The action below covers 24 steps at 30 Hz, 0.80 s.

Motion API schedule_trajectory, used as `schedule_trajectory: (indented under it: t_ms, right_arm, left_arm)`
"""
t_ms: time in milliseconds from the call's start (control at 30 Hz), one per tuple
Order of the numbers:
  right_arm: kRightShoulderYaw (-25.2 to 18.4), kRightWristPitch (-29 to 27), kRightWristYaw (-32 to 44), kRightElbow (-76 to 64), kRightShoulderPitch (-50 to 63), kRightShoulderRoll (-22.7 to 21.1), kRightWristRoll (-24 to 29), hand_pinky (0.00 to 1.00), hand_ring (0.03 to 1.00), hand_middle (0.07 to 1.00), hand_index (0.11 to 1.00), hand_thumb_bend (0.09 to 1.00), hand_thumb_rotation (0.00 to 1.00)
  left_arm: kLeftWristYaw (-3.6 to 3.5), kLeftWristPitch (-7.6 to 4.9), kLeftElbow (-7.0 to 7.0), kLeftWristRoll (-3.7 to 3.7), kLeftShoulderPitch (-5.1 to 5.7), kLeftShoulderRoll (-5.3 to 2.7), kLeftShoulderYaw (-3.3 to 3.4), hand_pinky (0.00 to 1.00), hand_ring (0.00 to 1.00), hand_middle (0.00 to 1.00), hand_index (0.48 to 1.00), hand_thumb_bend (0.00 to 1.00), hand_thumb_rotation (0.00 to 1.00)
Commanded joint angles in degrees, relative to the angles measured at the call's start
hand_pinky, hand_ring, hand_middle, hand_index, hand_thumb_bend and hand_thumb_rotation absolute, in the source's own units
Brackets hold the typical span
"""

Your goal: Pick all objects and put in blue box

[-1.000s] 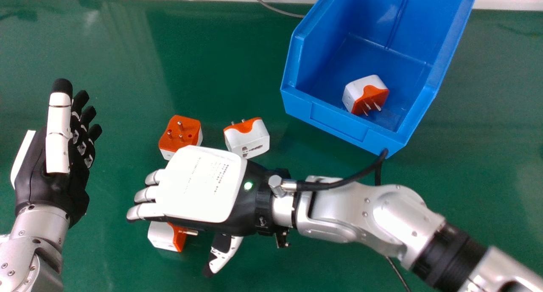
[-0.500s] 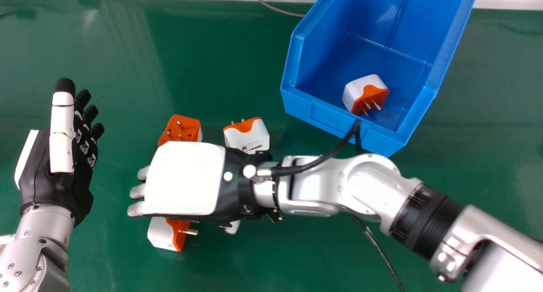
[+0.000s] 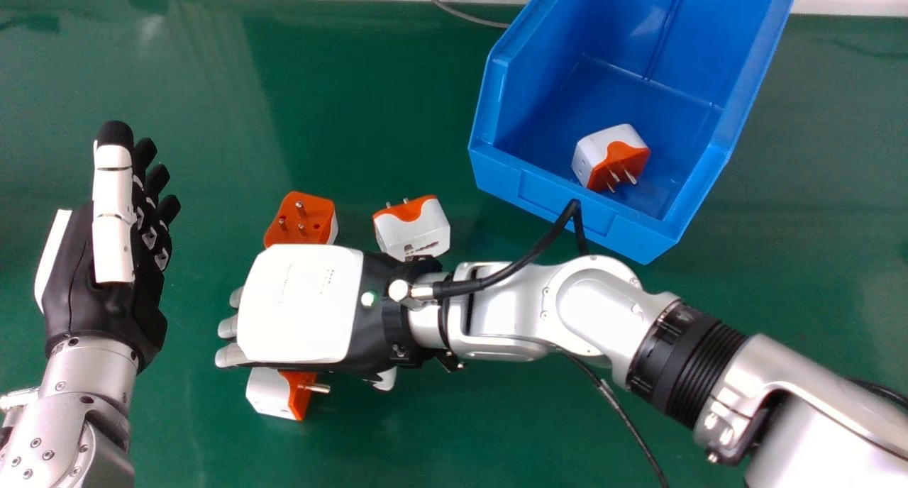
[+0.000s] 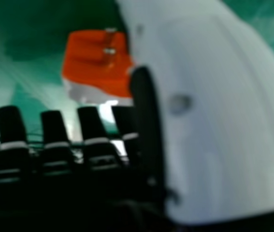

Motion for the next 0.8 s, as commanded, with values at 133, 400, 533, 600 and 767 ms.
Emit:
schedule_trajectory:
  t_ms: [133,400,533,600,767]
  right_arm:
    - [1.5,1.6,-3.2,0.8,-1.6,1.6,-1.3,0.69,0.815,0.825,0.801,0.678,0.11]
    - [2.3,3.0,-2.3,2.9,-1.9,3.4,-0.7,0.69,0.802,0.817,0.796,0.683,0.08]
    - [3.0,3.6,-1.1,3.5,-1.8,3.9,-0.6,0.72,0.812,0.828,0.804,0.685,0.09]
    - [3.2,3.9,-0.9,4.2,-1.7,4.4,-0.5,0.71,0.806,0.821,0.799,0.681,0.09]
    - [3.5,5.1,-2.0,5.8,-0.7,5.3,0.1,0.68,0.780,0.791,0.768,0.700,0.08]
  left_arm:
    - [0.47,-1.05,-1.90,-0.15,0.01,-0.50,0.02,1.00,1.00,1.00,1.000,0.59,1.00]
    - [0.73,-1.43,-2.69,0.59,0.48,-0.68,-0.51,1.00,1.00,1.00,1.000,0.58,1.00]
    - [0.79,-1.75,-3.10,0.57,0.72,-1.00,-0.73,1.00,1.00,1.00,1.000,0.58,1.00]
    - [0.65,-1.81,-3.31,0.61,0.87,-1.04,-0.89,1.00,1.00,1.00,1.000,0.57,1.00]
    - [0.89,-1.29,-4.63,0.67,1.33,-1.36,-1.40,1.00,1.00,1.00,1.000,0.57,1.00]
